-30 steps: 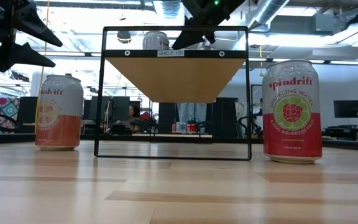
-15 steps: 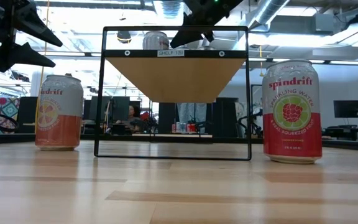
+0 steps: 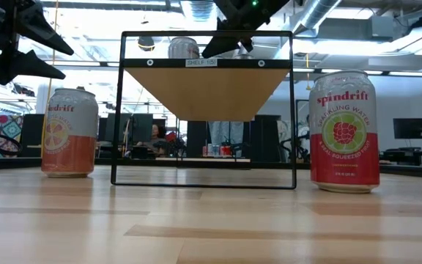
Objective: Place canned beverage on shelf
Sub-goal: Put the top right orange-white soda can on the shelf
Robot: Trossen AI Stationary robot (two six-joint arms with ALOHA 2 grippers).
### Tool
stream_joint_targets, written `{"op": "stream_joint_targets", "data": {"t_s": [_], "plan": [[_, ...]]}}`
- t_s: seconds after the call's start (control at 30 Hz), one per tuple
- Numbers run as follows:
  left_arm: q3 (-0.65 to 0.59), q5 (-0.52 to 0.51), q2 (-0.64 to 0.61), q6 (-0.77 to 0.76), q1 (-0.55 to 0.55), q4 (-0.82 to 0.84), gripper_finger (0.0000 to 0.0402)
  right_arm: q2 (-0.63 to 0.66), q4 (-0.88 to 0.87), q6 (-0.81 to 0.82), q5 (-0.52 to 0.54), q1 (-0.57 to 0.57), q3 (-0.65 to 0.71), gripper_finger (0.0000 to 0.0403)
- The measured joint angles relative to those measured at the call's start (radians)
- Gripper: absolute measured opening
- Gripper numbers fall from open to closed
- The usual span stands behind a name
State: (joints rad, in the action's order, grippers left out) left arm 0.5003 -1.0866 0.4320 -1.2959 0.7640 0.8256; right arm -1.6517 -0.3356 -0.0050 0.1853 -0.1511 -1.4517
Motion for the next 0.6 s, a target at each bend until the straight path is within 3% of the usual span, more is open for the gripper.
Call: {"op": "stream_joint_targets", "data": {"t_s": [0.27,0.6], "plan": [[0.000,-0.002,0.000,0.001,0.000,0.000,0.0270,-0.004,-0.016,0.027,-0.004,0.060,0.001,0.0000],[0.000,-0.002,0.000,-0.001,0.000,0.000,0.0270,-0.012,0.029,-0.002,-0.005,0.015,0.001,0.0000]]}}
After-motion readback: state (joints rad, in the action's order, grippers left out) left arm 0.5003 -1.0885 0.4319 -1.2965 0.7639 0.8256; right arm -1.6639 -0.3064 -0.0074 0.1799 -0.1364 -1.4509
